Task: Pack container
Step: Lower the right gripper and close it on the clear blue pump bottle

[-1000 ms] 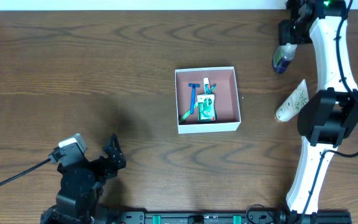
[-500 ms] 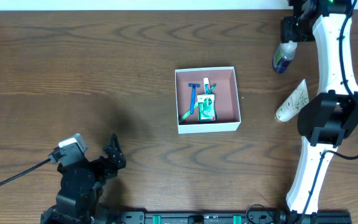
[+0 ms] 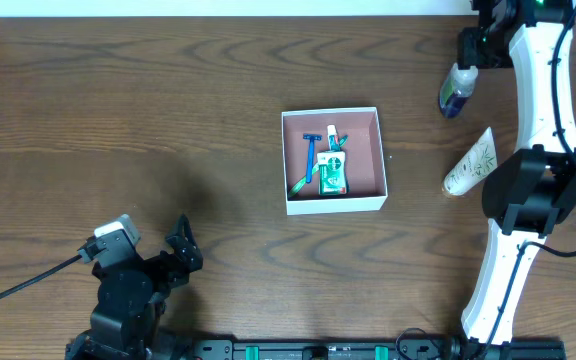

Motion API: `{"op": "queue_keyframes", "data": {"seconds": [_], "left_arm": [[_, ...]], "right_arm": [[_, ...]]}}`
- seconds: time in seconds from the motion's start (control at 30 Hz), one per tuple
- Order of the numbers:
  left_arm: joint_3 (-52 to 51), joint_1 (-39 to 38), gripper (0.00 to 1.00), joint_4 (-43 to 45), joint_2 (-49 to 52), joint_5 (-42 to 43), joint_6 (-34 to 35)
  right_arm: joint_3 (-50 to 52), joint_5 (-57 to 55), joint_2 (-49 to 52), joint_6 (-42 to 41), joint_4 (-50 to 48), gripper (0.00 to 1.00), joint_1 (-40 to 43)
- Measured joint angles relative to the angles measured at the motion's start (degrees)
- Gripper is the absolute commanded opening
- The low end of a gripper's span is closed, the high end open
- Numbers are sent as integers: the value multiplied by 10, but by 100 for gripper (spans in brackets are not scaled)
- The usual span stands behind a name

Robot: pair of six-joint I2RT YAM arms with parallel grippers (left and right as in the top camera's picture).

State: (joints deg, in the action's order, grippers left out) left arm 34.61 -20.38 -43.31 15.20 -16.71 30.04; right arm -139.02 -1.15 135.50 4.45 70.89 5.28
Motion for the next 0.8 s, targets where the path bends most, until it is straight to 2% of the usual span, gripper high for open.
{"op": "queue_keyframes", "data": {"seconds": [0.17,0.8], "left_arm": [[0,0,98,0,0,0,0],[0,0,98,0,0,0,0]], "right_arm": [[0,2,0,-3,0,49,1],[26,21,0,-4,-18,50,1]]}}
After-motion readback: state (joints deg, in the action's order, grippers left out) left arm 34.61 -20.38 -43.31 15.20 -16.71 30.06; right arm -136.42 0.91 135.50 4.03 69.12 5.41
